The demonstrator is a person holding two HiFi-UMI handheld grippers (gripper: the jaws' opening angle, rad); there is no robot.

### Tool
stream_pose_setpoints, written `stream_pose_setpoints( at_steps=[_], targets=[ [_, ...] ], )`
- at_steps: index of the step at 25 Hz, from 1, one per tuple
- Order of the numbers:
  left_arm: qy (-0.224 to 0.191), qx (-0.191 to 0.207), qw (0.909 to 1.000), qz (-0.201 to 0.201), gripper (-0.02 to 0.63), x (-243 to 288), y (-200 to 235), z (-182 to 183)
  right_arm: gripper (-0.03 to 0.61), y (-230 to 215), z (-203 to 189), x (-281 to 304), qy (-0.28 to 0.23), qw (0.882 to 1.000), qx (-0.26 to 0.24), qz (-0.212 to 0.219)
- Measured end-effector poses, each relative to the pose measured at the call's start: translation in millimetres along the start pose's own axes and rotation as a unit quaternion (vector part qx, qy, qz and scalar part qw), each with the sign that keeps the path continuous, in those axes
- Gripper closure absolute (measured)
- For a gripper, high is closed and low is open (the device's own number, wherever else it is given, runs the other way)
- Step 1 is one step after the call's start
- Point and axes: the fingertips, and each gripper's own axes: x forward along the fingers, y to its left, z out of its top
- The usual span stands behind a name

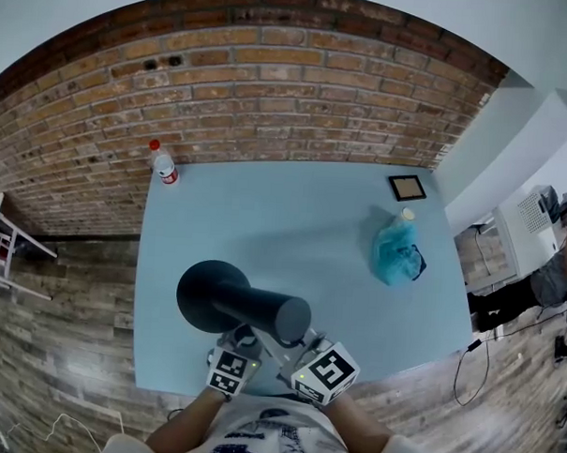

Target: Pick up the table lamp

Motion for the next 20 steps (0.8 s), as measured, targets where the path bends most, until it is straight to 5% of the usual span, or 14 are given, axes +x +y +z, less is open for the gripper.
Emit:
stream_pose_setpoints(
  at_steps=[20],
  targets=[
    [-0.001,0.025,0.9997,0.0,0.575,-22.3,-9.2,12.7,0.529,15.2,17.7,-8.5,-0.008,1.0,-0.006,-0.002]
  ],
)
